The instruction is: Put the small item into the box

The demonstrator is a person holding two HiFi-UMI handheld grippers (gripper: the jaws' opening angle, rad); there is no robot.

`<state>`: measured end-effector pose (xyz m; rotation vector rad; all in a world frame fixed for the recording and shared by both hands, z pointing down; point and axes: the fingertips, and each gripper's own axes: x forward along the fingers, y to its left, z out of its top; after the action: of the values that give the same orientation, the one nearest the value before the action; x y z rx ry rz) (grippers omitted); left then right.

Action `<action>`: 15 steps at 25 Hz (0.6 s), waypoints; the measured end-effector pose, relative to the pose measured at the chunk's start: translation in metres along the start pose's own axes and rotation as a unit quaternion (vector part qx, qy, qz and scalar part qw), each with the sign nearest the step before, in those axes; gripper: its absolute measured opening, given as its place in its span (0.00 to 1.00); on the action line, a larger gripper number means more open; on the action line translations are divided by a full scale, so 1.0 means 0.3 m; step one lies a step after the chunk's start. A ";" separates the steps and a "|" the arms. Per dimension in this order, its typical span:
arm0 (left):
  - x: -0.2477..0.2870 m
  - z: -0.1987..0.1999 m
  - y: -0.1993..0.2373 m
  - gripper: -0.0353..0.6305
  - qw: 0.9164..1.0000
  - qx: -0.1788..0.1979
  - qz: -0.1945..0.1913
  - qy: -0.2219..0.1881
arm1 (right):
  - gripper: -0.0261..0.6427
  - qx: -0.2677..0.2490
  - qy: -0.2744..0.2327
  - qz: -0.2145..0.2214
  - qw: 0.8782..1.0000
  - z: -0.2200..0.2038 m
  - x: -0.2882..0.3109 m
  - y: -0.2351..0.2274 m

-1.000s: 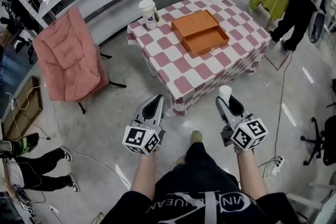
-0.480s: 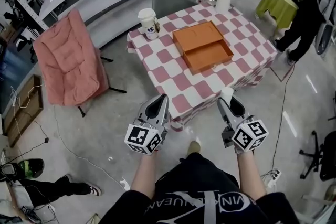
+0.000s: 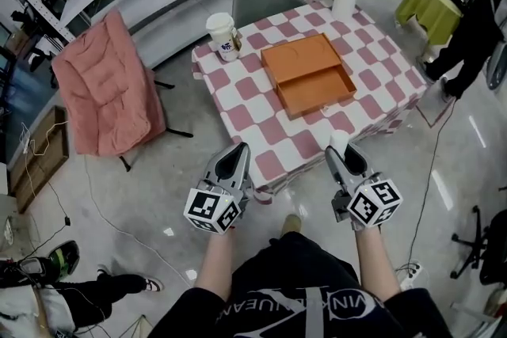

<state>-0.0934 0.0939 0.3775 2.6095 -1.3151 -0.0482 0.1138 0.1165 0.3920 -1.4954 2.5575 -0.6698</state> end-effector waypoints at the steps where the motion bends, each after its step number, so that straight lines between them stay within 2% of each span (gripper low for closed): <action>1: 0.010 -0.002 -0.001 0.07 1.000 0.001 0.001 0.001 | 0.31 0.002 0.000 0.001 1.000 0.000 0.004 -0.011; 15: 0.106 -0.054 -0.040 0.07 1.000 0.001 -0.004 0.022 | 0.31 0.027 0.007 -0.001 1.000 -0.007 0.029 -0.136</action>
<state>-0.0629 0.0783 0.3929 2.6023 -1.2912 0.0091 0.1414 0.0927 0.4123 -1.4817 2.5272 -0.7467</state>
